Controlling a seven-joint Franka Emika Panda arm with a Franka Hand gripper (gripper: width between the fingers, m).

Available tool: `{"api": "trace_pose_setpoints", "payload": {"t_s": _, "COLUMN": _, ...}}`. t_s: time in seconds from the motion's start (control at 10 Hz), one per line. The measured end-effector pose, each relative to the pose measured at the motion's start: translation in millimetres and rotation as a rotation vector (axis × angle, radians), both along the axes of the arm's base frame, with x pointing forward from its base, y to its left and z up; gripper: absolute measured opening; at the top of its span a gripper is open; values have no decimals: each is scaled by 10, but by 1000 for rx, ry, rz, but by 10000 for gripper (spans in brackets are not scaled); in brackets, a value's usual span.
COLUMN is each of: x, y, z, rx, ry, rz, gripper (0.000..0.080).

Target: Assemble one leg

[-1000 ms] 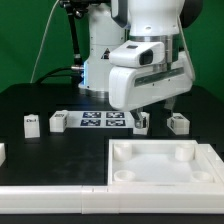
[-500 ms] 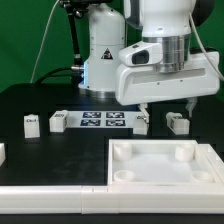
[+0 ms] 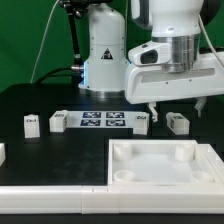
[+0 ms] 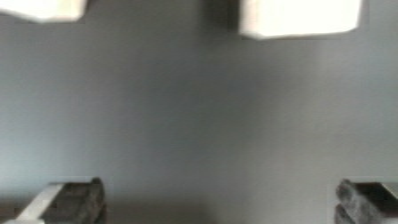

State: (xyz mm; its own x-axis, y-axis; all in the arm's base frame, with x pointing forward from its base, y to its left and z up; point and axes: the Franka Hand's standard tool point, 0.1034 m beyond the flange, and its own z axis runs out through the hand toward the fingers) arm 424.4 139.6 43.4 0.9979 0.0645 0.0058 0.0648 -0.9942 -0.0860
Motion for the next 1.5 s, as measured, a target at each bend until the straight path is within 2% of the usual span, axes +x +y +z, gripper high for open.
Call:
{"api": "trace_pose_setpoints", "payload": {"t_s": 0.2, "x": -224, "y": 169, "z": -69, "rx": -1, "ry": 4, "rz": 8, "gripper": 649}}
{"api": "trace_pose_setpoints", "payload": {"t_s": 0.5, "x": -317, "y": 132, "z": -125, "rx": -7, "ry": 22, "rz": 30, "gripper": 649}}
{"api": "trace_pose_setpoints", "payload": {"t_s": 0.6, "x": -298, "y": 142, "z": -119, "rx": -6, "ry": 19, "rz": 31, "gripper": 649}}
{"api": "trace_pose_setpoints", "payload": {"t_s": 0.8, "x": -341, "y": 114, "z": -121, "rx": -34, "ry": 158, "rz": 53, "gripper": 649}}
{"api": "trace_pose_setpoints", "payload": {"t_s": 0.9, "x": -366, "y": 97, "z": -107, "rx": -55, "ry": 290, "rz": 70, "gripper": 649}}
{"api": "trace_pose_setpoints", "payload": {"t_s": 1.0, "x": -317, "y": 115, "z": -121, "rx": -63, "ry": 350, "rz": 73, "gripper": 649}}
{"api": "trace_pose_setpoints", "payload": {"t_s": 1.1, "x": -381, "y": 91, "z": -137, "rx": -84, "ry": 458, "rz": 82, "gripper": 649}}
{"api": "trace_pose_setpoints", "payload": {"t_s": 1.3, "x": -383, "y": 39, "z": -190, "rx": -107, "ry": 637, "rz": 78, "gripper": 649}}
{"api": "trace_pose_setpoints", "payload": {"t_s": 1.5, "x": -464, "y": 65, "z": -224, "rx": -126, "ry": 810, "rz": 89, "gripper": 649}}
